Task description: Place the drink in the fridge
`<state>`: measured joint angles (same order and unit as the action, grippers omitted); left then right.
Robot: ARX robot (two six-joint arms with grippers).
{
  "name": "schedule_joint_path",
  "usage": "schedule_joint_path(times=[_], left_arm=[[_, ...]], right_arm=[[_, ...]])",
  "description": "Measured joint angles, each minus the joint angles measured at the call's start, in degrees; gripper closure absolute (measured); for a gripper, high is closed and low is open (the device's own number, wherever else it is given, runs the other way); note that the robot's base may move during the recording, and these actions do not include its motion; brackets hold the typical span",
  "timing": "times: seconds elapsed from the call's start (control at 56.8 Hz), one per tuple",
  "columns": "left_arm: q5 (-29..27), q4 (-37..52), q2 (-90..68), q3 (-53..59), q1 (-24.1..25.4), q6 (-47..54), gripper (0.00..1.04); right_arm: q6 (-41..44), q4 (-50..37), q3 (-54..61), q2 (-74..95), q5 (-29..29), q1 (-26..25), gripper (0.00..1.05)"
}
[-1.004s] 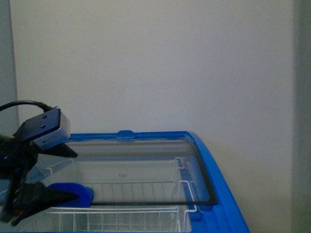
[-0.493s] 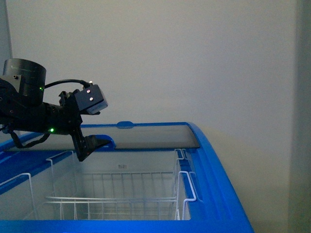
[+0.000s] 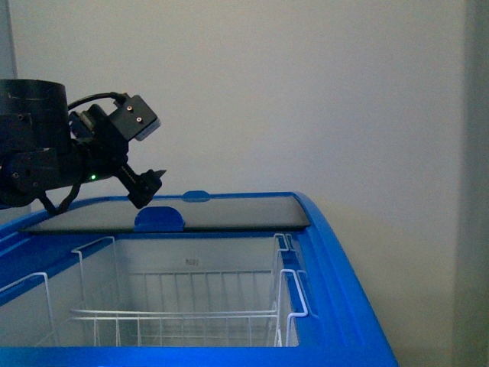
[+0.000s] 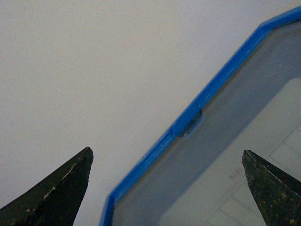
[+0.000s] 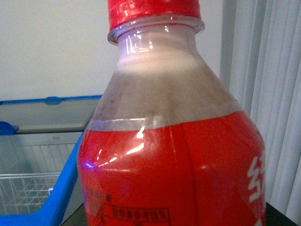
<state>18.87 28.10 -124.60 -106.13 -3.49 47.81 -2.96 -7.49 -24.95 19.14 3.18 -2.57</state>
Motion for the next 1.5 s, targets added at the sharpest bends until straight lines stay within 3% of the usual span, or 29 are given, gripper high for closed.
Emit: schedule_joint_path(times=[0.247,0.405,0.617,0.669,0.846,0.987,1.075,1.145,1.216,1.304,1.374,1.497], left_arm=[[-5.46,-0.63,10.19,15.67,1.86,-13.97,0.08],[-5.53,-3.67,23.23,28.74,4.2,-26.32,0.08],[-1.9,-11.3,58.73,57.77,13.94,-44.06,0.09],[-4.81,-14.84,67.25,64.11,15.69,-45.55,0.19],[-2.1,-20.63,88.48,79.67,20.31,-46.99,0.46],[-5.51,-19.63,97.57,87.34,17.29,-47.28,0.72],[-7.63,-19.19,99.65,90.68,15.1,-47.32,0.88],[-9.55,-18.84,101.53,92.98,13.42,-47.36,1.02],[-10.32,-18.67,102.75,94.23,12.37,-47.54,1.02],[-11.89,-18.58,104.61,96.13,10.71,-47.54,1.02],[-17.88,-18.6,106.22,97.61,6.16,-47.65,1.02],[-18.64,-18.69,108.3,99.41,3.8,-47.67,1.02]], right_arm=[[0.0,0.0,0.0,0.0,0.0,0.0,0.65],[0.0,0.0,0.0,0.0,0.0,0.0,0.65],[0.0,0.0,0.0,0.0,0.0,0.0,0.65],[0.0,0.0,0.0,0.0,-0.02,0.0,0.65],[0.0,0.02,0.0,0.0,0.02,0.0,0.65],[12.28,19.85,-6.99,2.99,-14.45,-1.97,0.65],[19.26,21.03,-8.83,6.34,-16.33,-1.36,0.65],[24.83,18.45,-12.68,11.47,-14.88,0.96,0.65],[29.94,16.48,-16.5,16.22,-12.94,4.17,0.65],[37.97,14.8,-22.84,24.81,-10.56,11.98,0.65],[44.04,13.29,-27.61,31.89,-9.73,18.62,0.65],[52.06,10.38,-32.96,45.0,-9.7,25.86,0.65]])
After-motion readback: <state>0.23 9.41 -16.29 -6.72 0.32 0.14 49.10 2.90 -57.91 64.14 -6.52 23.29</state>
